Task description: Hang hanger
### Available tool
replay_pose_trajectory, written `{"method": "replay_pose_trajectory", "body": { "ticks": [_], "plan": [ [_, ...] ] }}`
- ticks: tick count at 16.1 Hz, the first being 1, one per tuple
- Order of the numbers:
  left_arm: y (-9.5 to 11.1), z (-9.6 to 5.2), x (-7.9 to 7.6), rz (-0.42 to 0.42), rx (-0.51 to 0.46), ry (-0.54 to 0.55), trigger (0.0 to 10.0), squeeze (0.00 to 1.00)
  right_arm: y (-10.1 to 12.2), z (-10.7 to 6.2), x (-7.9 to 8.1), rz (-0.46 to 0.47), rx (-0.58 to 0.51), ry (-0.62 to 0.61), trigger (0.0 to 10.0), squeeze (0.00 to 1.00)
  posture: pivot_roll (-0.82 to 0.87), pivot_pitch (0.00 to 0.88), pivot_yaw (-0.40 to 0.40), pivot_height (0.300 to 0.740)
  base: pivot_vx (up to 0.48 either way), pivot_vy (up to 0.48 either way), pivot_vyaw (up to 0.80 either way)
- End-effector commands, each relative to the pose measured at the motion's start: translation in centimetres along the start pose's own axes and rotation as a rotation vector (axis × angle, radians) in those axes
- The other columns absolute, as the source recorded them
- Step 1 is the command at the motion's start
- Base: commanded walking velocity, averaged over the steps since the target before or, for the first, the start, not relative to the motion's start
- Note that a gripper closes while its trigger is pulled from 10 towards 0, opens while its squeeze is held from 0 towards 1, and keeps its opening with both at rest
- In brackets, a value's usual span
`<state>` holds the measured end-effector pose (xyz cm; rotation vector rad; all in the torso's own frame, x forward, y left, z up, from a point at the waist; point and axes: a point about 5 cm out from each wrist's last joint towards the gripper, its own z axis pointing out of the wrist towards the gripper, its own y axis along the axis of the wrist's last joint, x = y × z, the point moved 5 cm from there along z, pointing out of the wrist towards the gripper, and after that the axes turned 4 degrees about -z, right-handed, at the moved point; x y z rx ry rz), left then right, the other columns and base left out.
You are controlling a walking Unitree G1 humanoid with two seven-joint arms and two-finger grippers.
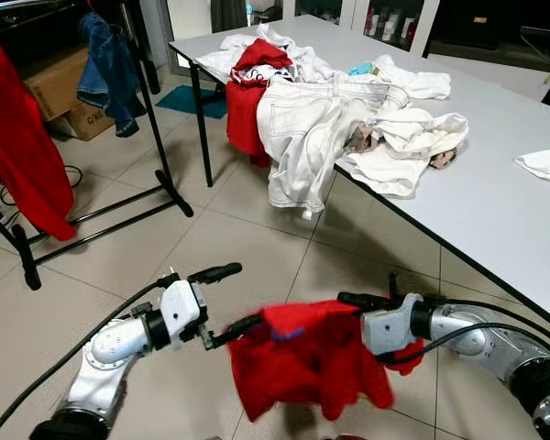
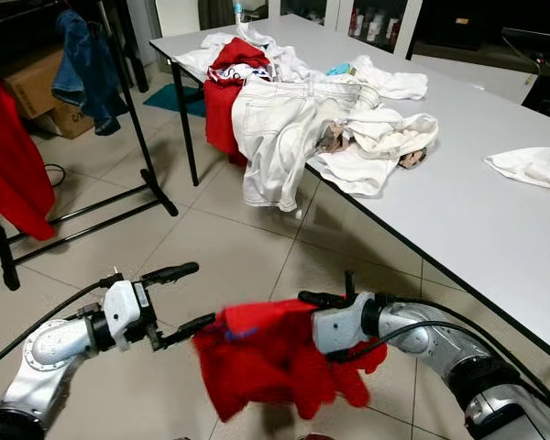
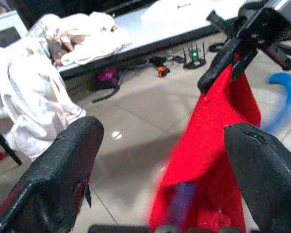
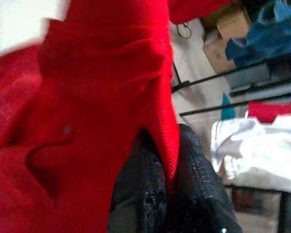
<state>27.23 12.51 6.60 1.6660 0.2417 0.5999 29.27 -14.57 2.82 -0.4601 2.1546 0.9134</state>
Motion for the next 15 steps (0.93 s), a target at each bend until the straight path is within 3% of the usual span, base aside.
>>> {"method": "replay_pose_trajectory", "body": {
  "ticks": [1,4,5,6,10,15],
  "plan": [
    [0.5,0.0,-0.1,0.008,-0.026,0.01,10.0,0.0,0.0,-0.1,-0.8,0.068,-0.004,-0.043,0.0,0.0,-0.05,0.0,0.009,0.74,0.0,0.0,0.0],
    [0.7,0.2,-0.4,0.003,-0.041,0.011,10.0,0.0,0.0,-0.1,-1.0,0.14,-0.009,-0.052,0.0,0.0,-0.06,0.0,0.01,0.74,0.0,0.0,0.0],
    [0.9,0.2,-0.4,-0.006,-0.058,0.024,10.0,0.0,0.0,-0.1,-1.2,0.199,-0.011,-0.066,0.0,0.0,-0.06,0.0,0.012,0.74,0.0,0.0,0.0],
    [1.4,0.8,-0.9,-0.046,-0.109,0.062,10.0,0.0,-0.2,-0.4,-1.5,0.353,-0.01,-0.096,0.0,0.0,-0.06,0.0,0.013,0.74,0.0,0.0,0.0],
    [1.9,1.7,-3.0,-0.095,-0.154,0.06,10.0,0.0,-0.5,-0.3,-1.3,0.599,0.016,-0.133,0.0,0.0,-0.06,0.0,0.016,0.74,0.0,0.0,0.0],
    [2.3,1.8,-3.6,-0.124,-0.153,0.045,10.0,0.0,-0.6,-0.7,-2.1,0.637,0.079,-0.129,0.0,0.0,-0.07,0.0,0.02,0.74,0.0,0.0,0.0]
  ]
}}
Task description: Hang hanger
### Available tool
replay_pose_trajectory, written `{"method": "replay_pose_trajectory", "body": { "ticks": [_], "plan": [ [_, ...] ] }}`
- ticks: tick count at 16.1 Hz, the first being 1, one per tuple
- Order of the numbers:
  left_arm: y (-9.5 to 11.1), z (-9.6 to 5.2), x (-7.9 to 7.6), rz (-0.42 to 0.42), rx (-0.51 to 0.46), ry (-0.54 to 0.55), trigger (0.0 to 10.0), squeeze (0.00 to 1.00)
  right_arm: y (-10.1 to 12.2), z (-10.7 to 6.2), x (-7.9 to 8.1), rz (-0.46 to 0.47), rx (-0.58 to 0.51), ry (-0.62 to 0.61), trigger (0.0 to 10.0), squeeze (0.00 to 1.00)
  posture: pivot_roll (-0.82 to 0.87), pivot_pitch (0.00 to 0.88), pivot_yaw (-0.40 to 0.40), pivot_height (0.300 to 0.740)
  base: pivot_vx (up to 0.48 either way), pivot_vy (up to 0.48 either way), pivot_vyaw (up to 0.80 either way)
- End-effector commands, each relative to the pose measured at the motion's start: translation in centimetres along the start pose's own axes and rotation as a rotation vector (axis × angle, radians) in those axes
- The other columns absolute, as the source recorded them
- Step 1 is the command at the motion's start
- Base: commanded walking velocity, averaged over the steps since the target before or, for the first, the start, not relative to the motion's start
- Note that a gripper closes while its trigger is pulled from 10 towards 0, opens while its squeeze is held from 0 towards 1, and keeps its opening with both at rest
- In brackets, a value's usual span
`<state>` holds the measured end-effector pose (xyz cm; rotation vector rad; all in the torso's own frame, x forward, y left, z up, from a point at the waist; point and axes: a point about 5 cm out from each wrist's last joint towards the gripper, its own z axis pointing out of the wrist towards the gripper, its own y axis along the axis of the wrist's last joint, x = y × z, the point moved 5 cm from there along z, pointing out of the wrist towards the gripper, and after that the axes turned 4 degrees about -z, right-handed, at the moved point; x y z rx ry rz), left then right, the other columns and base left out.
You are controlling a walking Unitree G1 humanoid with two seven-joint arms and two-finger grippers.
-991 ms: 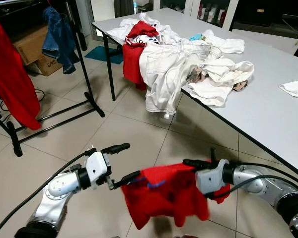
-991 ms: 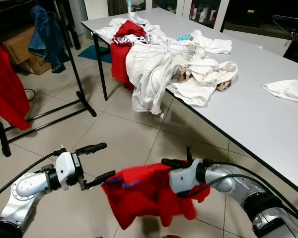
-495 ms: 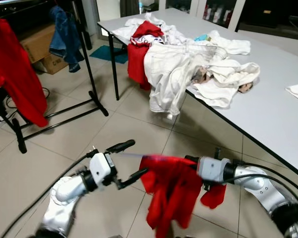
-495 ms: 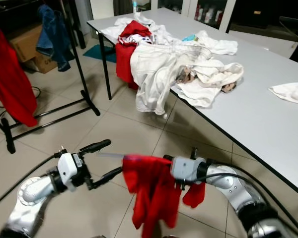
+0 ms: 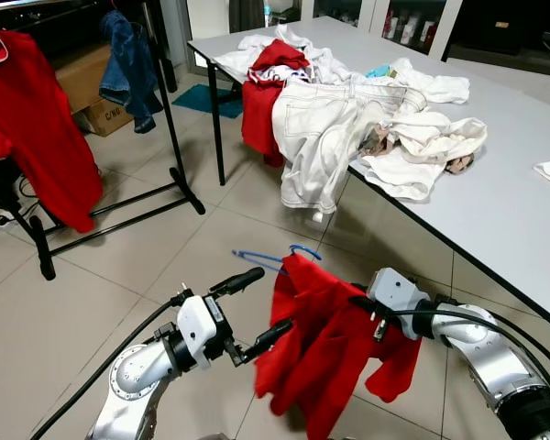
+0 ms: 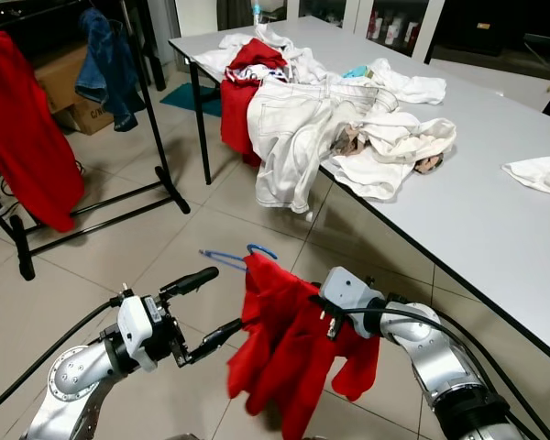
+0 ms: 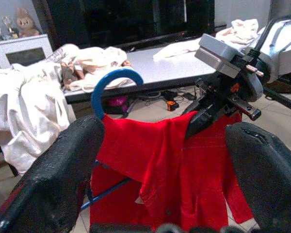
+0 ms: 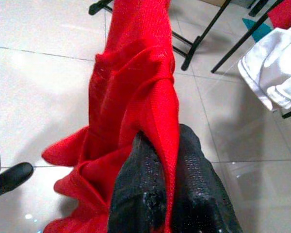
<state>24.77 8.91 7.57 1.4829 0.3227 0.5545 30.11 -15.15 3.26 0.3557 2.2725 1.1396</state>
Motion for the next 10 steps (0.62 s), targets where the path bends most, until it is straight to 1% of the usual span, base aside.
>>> {"method": "replay_pose_trajectory", "body": {
  "ticks": [1,2,3,4,5,6,7,8,9,10],
  "plan": [
    [-0.3,0.0,-0.5,-0.043,0.025,-0.017,10.0,0.0,1.4,-0.6,-1.3,-0.036,-0.031,-0.029,0.0,0.0,-0.07,0.0,0.019,0.74,0.0,0.0,0.0],
    [-0.3,0.0,-0.5,-0.043,0.025,-0.017,10.0,0.0,1.4,-0.6,-1.3,-0.036,-0.031,-0.029,0.0,0.0,-0.07,0.0,0.019,0.74,0.0,0.0,0.0],
    [-1.7,-0.6,-1.1,-0.107,0.086,-0.054,10.0,0.0,2.3,-0.8,-1.6,-0.045,-0.055,-0.035,0.0,0.0,-0.07,0.0,0.018,0.74,0.0,0.0,0.0],
    [-3.0,-1.5,-1.2,-0.125,0.145,-0.057,10.0,0.0,3.4,-1.2,-1.7,-0.062,-0.092,-0.029,0.0,0.0,-0.07,0.0,0.016,0.74,0.0,0.0,0.0],
    [-3.4,-1.9,-0.9,-0.13,0.163,-0.044,10.0,0.0,3.9,-1.4,-1.7,-0.075,-0.111,-0.027,0.0,0.0,-0.07,0.0,0.016,0.74,0.0,0.0,0.0],
    [-4.7,-2.8,-0.3,-0.151,0.212,-0.02,10.0,0.0,4.7,-1.9,-1.7,-0.077,-0.149,-0.03,0.0,0.0,-0.08,0.0,0.015,0.74,0.0,0.0,0.0],
    [-5.2,-3.3,-0.3,-0.16,0.239,-0.022,10.0,0.0,5.1,-2.2,-1.8,-0.056,-0.175,-0.031,0.0,0.0,-0.08,0.0,0.015,0.74,0.0,0.0,0.0],
    [-5.9,-3.8,-0.5,-0.159,0.277,-0.036,10.0,0.58,5.7,-2.6,-1.7,-0.028,-0.209,-0.021,0.0,0.0,-0.09,0.0,0.015,0.74,0.0,0.0,0.0],
    [-6.3,-4.2,-0.5,-0.149,0.3,-0.028,10.0,0.98,6.2,-3.1,-1.4,-0.023,-0.239,0.001,0.0,0.0,-0.09,0.0,0.016,0.74,0.0,0.0,0.0],
    [-6.6,-4.5,0.1,-0.136,0.307,0.023,10.0,0.93,6.6,-3.7,-0.9,-0.033,-0.26,0.026,0.0,0.0,-0.09,0.0,0.015,0.74,0.0,0.0,0.0]
  ]
}}
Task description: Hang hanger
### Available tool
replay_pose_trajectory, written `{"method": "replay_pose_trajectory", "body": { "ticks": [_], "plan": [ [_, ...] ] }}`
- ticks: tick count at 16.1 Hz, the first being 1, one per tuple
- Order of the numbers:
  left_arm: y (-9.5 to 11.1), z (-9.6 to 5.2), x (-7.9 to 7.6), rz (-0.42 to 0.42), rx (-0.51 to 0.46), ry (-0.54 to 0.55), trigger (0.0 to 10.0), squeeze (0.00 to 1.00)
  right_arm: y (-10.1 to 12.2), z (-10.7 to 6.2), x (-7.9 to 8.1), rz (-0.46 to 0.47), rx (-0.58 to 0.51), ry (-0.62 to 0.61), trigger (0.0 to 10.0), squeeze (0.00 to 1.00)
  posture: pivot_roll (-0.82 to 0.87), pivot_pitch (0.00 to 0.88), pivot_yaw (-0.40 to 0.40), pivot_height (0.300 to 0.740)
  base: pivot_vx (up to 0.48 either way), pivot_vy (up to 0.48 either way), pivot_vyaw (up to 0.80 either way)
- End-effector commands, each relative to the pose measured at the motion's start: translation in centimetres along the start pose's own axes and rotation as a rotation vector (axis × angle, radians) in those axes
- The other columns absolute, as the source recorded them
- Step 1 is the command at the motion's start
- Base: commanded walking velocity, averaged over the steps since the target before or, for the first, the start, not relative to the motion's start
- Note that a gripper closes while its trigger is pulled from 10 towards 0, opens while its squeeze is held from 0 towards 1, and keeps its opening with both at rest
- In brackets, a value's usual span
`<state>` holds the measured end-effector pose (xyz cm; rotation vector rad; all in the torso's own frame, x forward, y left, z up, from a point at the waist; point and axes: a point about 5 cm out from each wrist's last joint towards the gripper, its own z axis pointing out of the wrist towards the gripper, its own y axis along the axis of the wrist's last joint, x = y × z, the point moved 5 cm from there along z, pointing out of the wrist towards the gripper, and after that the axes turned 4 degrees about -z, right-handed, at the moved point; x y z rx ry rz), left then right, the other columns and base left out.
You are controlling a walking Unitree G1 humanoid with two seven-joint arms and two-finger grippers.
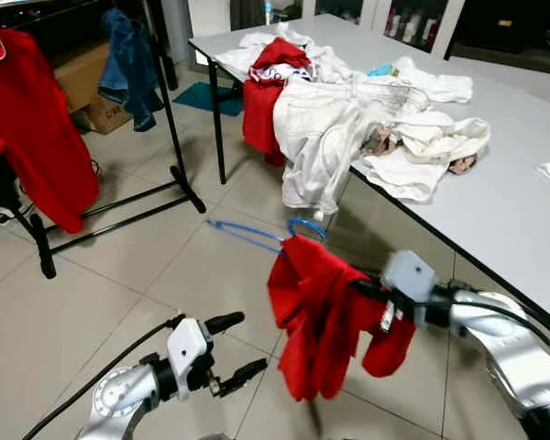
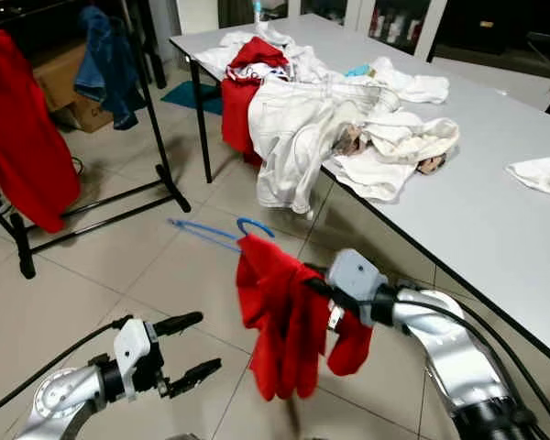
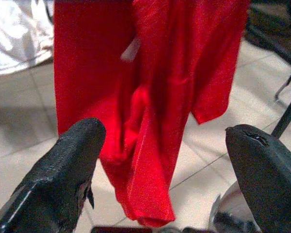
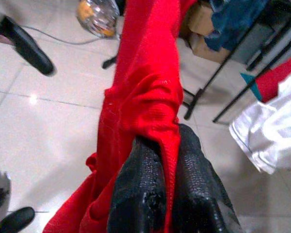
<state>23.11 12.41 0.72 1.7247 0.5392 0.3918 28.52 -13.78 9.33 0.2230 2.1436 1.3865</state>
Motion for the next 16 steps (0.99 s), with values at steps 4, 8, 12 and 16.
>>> {"method": "replay_pose_trajectory", "body": {
  "ticks": [4,8,12,16],
  "plan": [
    [0.0,-0.6,3.1,0.047,0.006,0.16,10.0,0.0,1.9,-1.4,0.0,0.01,-0.079,0.017,0.0,0.0,-0.09,0.0,0.013,0.74,0.0,0.0,0.0],
    [0.3,-2.0,5.9,0.071,-0.02,0.336,10.0,0.68,3.0,-2.2,-0.2,0.068,-0.137,0.029,0.0,0.0,-0.09,0.0,0.014,0.74,0.0,0.0,0.0],
    [0.1,-2.2,6.8,0.084,-0.01,0.386,10.0,0.0,3.9,-2.3,0.6,0.06,-0.167,0.07,0.0,0.0,-0.09,0.0,0.015,0.74,0.0,0.0,0.0],
    [0.0,-1.6,7.2,0.056,0.005,0.351,10.0,0.0,4.3,-1.9,1.3,0.024,-0.159,0.112,0.0,0.0,-0.08,0.0,0.017,0.74,0.0,0.0,0.0]
  ]
}}
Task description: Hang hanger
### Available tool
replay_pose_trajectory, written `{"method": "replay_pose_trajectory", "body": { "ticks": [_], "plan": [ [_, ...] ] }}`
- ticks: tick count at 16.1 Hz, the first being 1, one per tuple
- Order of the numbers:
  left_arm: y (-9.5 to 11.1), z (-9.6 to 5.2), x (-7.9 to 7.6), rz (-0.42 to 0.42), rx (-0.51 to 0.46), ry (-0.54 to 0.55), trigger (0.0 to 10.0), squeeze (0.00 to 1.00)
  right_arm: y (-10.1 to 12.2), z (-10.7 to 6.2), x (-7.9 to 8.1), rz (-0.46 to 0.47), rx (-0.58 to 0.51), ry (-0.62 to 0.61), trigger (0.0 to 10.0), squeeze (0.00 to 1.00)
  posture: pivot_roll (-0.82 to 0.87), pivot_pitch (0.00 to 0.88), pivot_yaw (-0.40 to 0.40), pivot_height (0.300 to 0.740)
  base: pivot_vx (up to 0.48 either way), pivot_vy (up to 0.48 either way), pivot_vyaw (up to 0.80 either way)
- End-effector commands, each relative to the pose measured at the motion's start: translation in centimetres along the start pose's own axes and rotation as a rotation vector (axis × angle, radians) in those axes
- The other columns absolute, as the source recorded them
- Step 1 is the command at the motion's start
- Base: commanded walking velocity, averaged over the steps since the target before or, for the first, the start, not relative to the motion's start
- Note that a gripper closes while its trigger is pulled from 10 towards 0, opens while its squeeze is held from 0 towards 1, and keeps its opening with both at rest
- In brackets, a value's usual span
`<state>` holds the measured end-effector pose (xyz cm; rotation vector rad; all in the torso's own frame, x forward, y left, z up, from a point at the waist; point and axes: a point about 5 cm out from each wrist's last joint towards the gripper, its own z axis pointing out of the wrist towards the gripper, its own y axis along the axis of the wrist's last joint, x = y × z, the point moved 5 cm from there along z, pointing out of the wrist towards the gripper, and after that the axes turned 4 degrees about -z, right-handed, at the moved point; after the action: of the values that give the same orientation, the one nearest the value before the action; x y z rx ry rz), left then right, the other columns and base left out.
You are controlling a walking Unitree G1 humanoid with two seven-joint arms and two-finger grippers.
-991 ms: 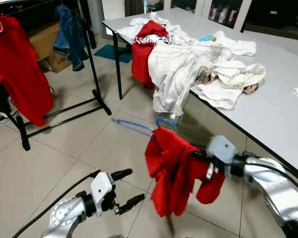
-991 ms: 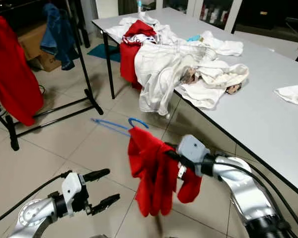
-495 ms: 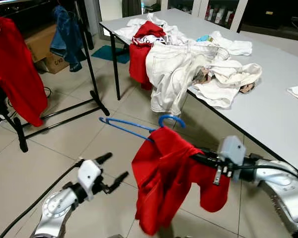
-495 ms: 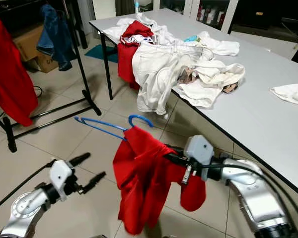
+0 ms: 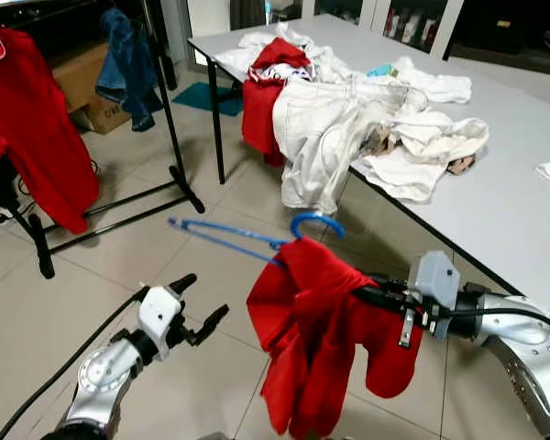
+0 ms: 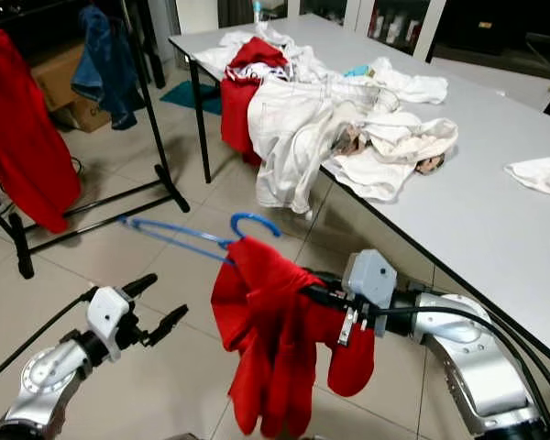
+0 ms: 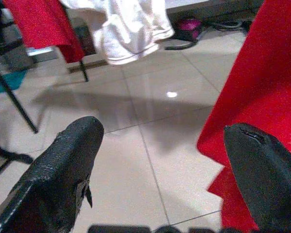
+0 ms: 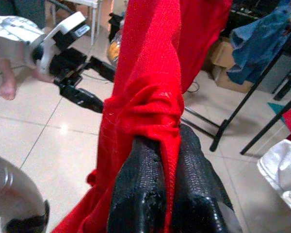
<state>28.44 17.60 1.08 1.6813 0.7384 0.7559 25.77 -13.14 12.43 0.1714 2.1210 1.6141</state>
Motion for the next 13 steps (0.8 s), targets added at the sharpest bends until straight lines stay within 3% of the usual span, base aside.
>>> {"method": "replay_pose_trajectory", "body": {
  "ticks": [1,2,4,6,11,13],
  "plan": [
    [-0.3,0.1,-0.5,0.028,0.021,-0.053,10.0,0.0,0.7,0.1,0.2,-0.045,-0.005,0.027,0.0,0.0,-0.08,0.0,0.018,0.74,0.0,0.0,0.0],
    [-0.2,0.4,-0.6,0.09,0.038,-0.084,10.0,0.0,0.7,0.1,0.3,-0.045,0.001,0.03,0.0,0.0,-0.08,0.0,0.018,0.74,0.0,0.0,0.0],
    [-0.1,0.6,-0.2,0.095,0.044,-0.076,10.0,0.0,0.8,0.1,0.4,-0.043,0.0,0.03,0.0,0.0,-0.09,0.0,0.02,0.74,0.0,0.0,0.0],
    [-0.5,0.7,0.3,0.151,0.109,-0.117,10.0,0.0,1.3,0.1,0.8,-0.038,-0.016,0.044,0.0,0.0,-0.1,0.0,0.022,0.74,0.0,0.0,0.0],
    [0.2,1.1,1.6,0.189,0.124,-0.115,10.0,0.0,1.7,-0.2,1.2,-0.041,-0.026,0.071,0.0,0.0,-0.1,0.0,0.022,0.74,0.0,0.0,0.0],
    [0.3,1.4,1.3,0.202,0.131,-0.148,10.0,0.0,2.0,-0.1,1.4,-0.045,-0.034,0.085,0.0,0.0,-0.1,0.0,0.023,0.74,0.0,0.0,0.0]
  ]
}}
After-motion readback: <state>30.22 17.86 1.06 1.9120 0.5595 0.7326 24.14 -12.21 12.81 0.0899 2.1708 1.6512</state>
